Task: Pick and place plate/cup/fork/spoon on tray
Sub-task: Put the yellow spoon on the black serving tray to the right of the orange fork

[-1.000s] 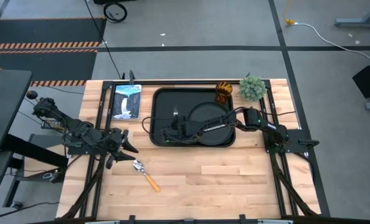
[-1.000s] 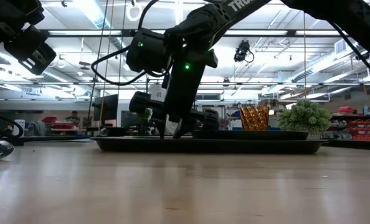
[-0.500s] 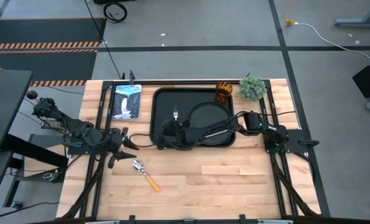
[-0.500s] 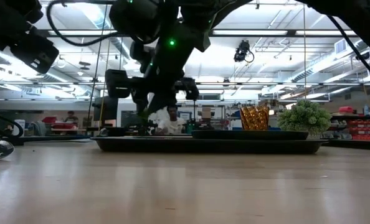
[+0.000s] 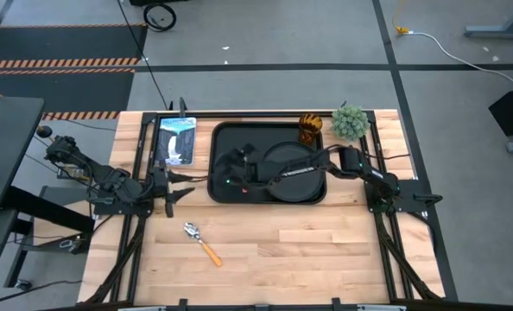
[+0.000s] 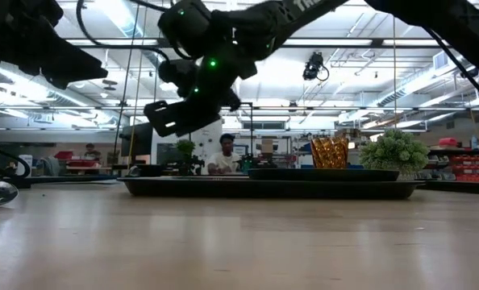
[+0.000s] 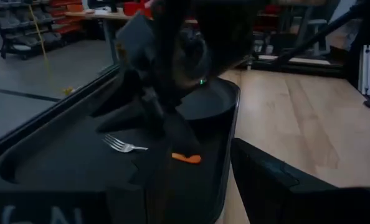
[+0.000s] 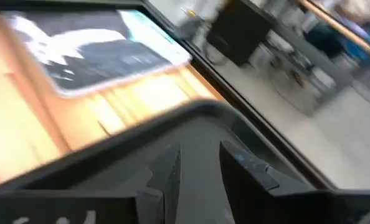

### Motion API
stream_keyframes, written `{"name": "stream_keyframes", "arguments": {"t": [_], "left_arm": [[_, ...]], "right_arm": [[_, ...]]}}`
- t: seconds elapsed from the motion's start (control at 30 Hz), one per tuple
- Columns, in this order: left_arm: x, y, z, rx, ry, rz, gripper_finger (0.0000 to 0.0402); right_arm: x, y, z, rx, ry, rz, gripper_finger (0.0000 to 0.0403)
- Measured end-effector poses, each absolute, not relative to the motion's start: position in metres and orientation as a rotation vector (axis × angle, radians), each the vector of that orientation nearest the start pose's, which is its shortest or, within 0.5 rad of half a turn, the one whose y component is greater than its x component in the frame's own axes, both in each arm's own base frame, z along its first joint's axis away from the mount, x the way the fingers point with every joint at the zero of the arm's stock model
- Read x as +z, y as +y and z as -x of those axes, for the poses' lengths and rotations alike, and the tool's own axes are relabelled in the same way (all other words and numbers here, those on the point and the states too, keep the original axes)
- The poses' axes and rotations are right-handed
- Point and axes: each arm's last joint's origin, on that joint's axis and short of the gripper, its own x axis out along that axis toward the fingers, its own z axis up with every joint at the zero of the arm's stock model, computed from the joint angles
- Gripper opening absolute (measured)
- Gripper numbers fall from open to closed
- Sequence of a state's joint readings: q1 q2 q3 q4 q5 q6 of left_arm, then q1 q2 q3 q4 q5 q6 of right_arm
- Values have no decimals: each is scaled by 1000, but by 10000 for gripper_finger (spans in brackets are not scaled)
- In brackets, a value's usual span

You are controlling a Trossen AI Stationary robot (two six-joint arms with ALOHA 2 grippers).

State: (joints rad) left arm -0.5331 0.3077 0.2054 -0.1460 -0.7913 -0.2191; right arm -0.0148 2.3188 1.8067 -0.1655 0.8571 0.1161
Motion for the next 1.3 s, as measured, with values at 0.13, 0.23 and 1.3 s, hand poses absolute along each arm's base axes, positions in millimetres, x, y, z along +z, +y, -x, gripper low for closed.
{"name": "stream_keyframes", "arguments": {"t": [0.13,0.23,1.3], "left_arm": [[196,-36,-100,254,167,130,172],[195,-39,-100,159,185,262,172],[188,-118,-174,340,540,1092,172]], "right_arm": [[180,-48,-517,-747,545,256,117],[184,-61,-517,-702,553,306,117],[374,-83,-375,-390,758,339,116]]}}
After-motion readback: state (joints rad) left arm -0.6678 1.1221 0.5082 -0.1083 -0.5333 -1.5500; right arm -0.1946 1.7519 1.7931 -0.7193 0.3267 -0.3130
